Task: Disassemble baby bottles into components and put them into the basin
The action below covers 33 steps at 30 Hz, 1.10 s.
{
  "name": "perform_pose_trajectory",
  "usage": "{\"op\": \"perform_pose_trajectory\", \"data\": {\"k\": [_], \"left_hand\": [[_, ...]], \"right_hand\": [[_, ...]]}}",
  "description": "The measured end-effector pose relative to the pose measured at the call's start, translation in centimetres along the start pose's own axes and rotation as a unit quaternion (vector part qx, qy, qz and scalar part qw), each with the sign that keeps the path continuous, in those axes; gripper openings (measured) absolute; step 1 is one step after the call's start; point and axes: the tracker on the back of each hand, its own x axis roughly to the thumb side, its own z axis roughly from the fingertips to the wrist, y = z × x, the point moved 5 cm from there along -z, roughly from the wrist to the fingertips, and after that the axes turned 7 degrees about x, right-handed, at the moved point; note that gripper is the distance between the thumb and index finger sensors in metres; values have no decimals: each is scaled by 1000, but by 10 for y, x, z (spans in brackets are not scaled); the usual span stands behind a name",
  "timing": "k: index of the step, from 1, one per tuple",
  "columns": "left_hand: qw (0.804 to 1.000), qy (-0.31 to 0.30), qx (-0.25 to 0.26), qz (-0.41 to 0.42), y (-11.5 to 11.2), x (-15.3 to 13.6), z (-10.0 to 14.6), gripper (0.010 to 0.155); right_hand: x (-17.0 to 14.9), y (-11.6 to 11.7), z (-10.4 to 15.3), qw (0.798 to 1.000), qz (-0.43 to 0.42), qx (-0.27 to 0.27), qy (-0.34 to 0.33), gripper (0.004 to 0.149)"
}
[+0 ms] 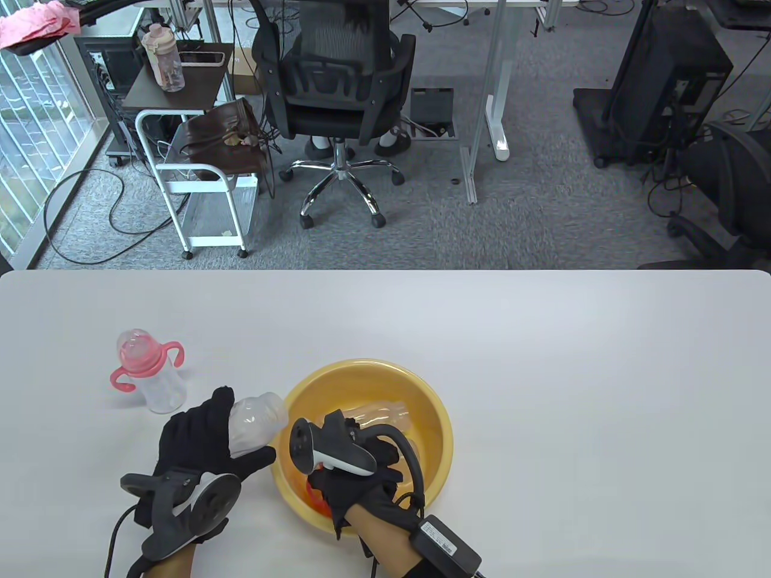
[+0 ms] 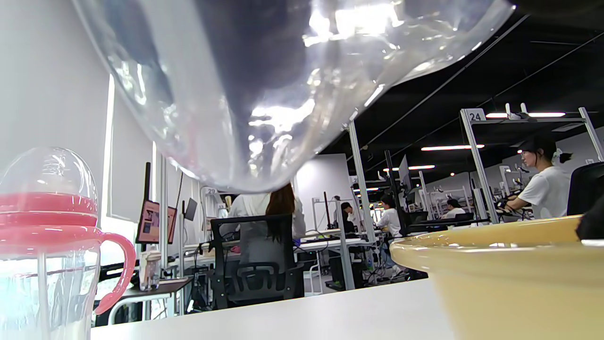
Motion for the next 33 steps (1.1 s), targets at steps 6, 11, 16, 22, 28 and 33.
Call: {"op": "perform_pose_trajectory", "data": {"k": [6, 11, 16, 22, 28, 33], "left_hand": [[1000, -2, -4, 1, -1, 1, 0, 104], [1000, -6, -10, -1, -2, 2, 0, 104], [1000, -13, -16, -3, -3, 6, 0, 104], [999, -30, -29, -13, -6, 15, 1, 104], [997, -55, -43, -29, -11, 28, 2, 104], [995, -75, -47, -39, -11, 36, 1, 104]], "right_hand": [[-5, 2, 1, 1000, -13, 2, -6, 86], [-21, -8, 14, 998, -46, -42, -25, 83], [-54, -22, 40, 988, -75, -130, -47, 82], [-98, -19, 70, 969, -91, -209, -97, 81], [-132, -2, 82, 958, -70, -254, -112, 82], [-148, 5, 85, 951, -101, -272, -104, 81]]}}
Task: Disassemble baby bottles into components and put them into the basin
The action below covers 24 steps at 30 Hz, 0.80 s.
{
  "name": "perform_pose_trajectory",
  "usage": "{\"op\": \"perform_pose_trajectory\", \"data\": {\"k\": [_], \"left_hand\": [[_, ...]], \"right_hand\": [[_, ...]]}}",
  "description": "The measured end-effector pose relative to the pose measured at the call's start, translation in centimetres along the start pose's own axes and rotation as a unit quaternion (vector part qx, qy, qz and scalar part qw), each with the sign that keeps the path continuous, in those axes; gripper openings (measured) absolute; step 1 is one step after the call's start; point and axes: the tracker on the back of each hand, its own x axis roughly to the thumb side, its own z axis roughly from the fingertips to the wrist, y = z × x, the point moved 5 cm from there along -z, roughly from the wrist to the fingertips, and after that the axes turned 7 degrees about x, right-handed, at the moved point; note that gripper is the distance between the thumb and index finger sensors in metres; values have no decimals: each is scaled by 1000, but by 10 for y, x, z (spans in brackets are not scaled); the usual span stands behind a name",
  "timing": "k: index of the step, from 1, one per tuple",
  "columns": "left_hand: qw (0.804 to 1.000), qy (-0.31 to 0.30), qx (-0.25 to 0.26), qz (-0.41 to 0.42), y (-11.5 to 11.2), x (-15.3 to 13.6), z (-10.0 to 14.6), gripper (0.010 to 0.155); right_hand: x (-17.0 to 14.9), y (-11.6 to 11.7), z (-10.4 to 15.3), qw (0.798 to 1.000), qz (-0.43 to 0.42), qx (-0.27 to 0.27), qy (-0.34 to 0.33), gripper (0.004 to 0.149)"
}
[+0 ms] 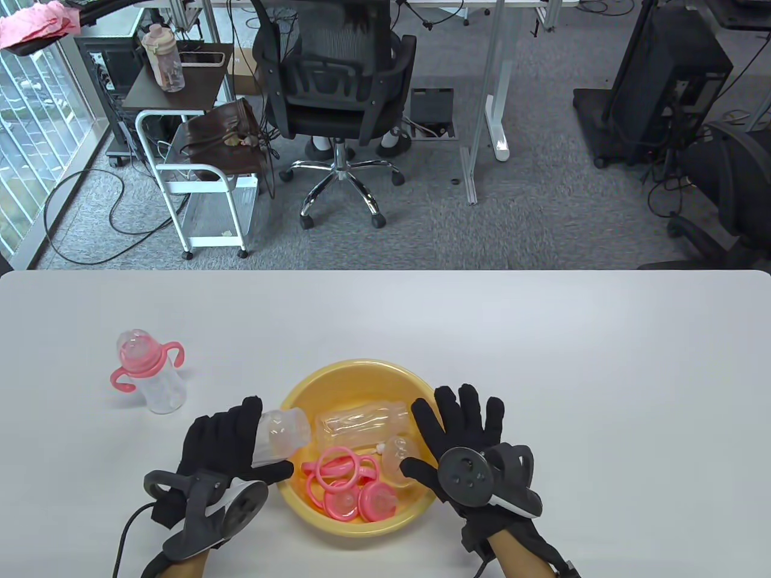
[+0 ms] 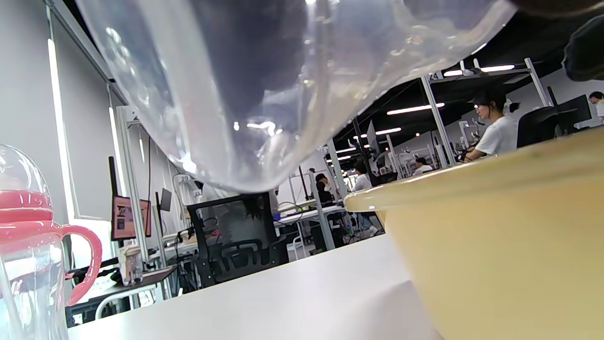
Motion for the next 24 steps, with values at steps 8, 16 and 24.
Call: {"op": "perform_pose_trajectory", "data": {"k": [8, 16, 24], "left_hand": [[998, -43, -30, -30, -1, 29, -26, 103], [982, -79, -162, -62, -26, 79, -90, 101], [960, -93, -251, -81, -65, 122, -116, 99]], "right_hand": [[1, -15, 10, 998, 23, -51, 3, 80], [-14, -21, 14, 997, -4, -76, 27, 79], [-27, -24, 17, 994, -32, -86, 50, 78]]}}
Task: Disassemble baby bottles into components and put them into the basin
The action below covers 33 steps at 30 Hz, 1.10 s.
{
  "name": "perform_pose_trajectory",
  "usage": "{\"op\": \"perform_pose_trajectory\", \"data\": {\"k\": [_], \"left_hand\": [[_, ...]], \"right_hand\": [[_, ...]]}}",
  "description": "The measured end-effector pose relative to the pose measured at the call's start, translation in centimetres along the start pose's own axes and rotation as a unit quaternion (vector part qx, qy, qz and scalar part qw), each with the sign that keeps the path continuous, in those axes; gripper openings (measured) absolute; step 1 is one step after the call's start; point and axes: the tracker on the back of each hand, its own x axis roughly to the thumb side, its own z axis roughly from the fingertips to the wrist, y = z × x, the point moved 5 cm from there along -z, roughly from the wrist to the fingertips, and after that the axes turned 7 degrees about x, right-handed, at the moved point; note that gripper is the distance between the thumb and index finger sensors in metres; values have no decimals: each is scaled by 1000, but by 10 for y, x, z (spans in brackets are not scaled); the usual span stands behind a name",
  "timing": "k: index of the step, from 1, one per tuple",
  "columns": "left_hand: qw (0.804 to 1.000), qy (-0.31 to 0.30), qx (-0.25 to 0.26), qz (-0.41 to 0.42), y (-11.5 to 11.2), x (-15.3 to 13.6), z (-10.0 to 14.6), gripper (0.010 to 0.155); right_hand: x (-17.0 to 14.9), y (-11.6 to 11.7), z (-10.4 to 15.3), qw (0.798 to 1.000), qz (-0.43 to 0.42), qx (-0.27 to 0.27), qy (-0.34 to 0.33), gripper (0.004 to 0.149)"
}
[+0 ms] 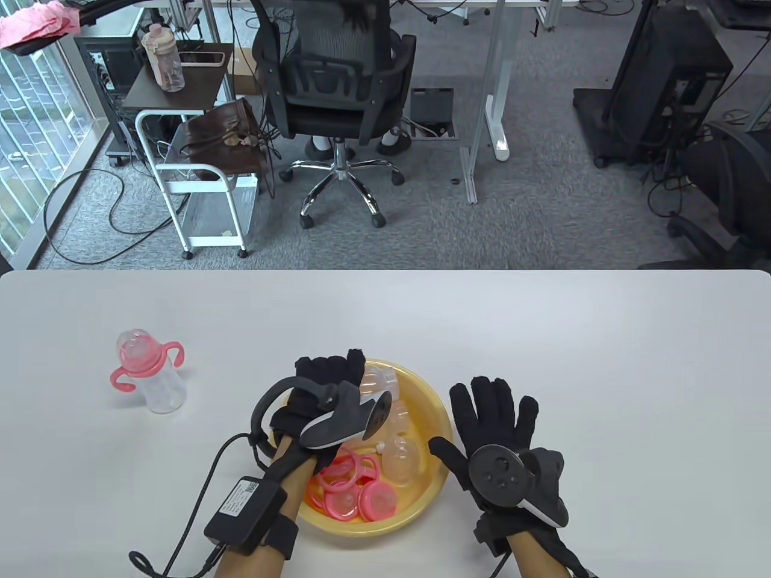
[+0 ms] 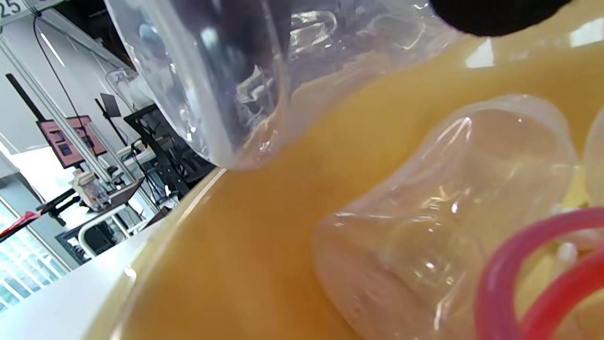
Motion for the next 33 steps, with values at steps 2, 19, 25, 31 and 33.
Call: {"op": "perform_pose_trajectory", "data": {"k": [2, 19, 25, 31, 33], "left_hand": [[1000, -6, -10, -3, -4, 8, -4, 98], [998, -22, 27, -46, 7, 3, 0, 100], [995, 13, 55, -83, 18, -42, 22, 98], [990, 98, 62, -74, 16, -115, 52, 96], [987, 140, 61, -56, 11, -148, 68, 96]], "right_hand": [[0, 0, 0, 1000, 2, -1, -1, 78], [3, 2, 0, 1000, 9, 2, -6, 77], [4, 7, -1, 1000, 20, 12, -7, 77], [7, 7, -1, 999, 34, 11, -12, 78], [10, 11, -3, 999, 43, 15, -16, 78]]}}
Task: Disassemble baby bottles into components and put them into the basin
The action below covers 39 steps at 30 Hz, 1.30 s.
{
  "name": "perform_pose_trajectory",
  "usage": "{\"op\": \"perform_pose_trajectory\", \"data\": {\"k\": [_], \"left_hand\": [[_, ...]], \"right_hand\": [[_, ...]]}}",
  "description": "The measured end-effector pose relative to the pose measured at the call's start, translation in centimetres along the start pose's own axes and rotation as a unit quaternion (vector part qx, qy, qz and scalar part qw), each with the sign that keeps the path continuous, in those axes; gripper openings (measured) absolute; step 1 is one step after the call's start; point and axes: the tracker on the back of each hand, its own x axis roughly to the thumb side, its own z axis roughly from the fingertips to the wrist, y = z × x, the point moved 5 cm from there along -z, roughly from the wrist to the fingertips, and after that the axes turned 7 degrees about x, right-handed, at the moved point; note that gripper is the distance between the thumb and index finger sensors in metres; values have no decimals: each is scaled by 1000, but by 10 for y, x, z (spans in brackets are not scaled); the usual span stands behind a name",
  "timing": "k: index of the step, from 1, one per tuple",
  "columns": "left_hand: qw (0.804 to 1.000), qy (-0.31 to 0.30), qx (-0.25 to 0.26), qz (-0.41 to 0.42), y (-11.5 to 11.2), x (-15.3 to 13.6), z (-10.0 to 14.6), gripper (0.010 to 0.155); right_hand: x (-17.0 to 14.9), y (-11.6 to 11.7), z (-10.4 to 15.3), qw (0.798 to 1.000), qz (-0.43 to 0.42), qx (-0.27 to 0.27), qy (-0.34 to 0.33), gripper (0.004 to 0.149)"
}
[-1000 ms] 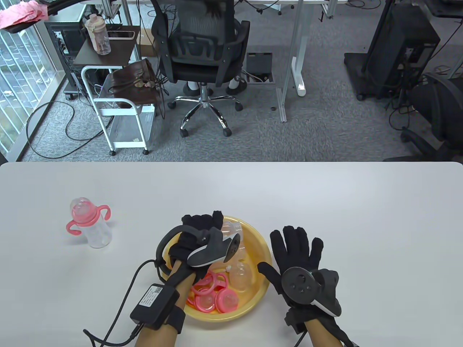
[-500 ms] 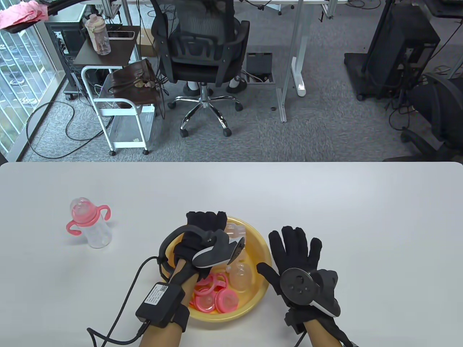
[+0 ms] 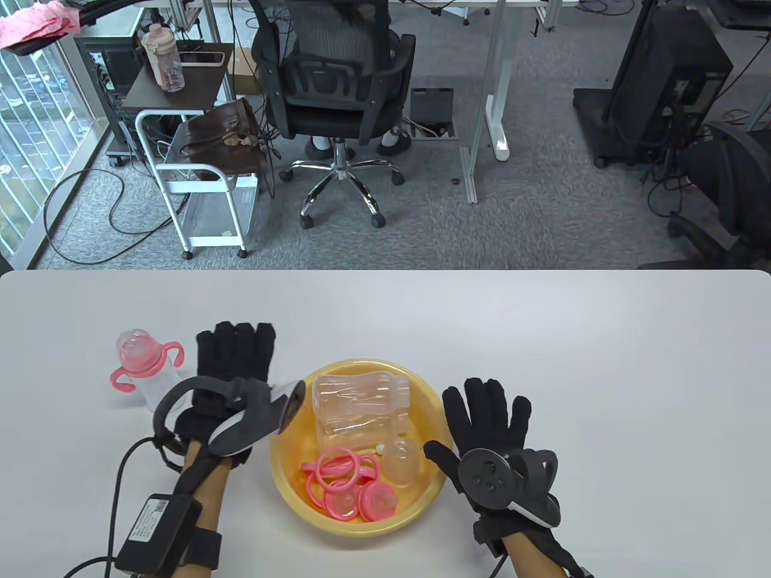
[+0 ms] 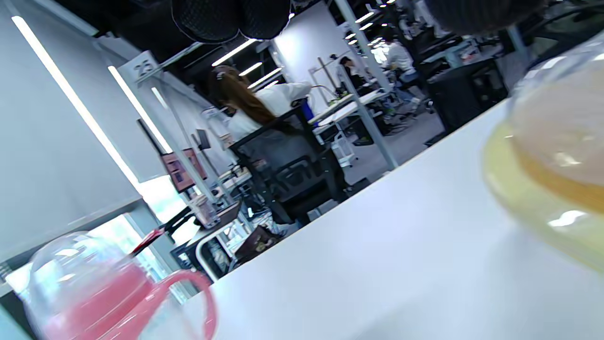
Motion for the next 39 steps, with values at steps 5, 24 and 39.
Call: {"op": "perform_pose_trajectory", "data": {"k": [5, 24, 39], "left_hand": [[996, 87, -20, 14, -22, -74, 17, 94], [922, 267, -199, 200, -193, -155, 38, 80], [931, 285, -101, 205, -189, -145, 31, 46]], "right_hand": [[5, 3, 1, 1000, 26, 6, -7, 78], [7, -1, 3, 999, 37, -6, -9, 77], [4, 9, 1, 999, 39, 3, -1, 77]]}}
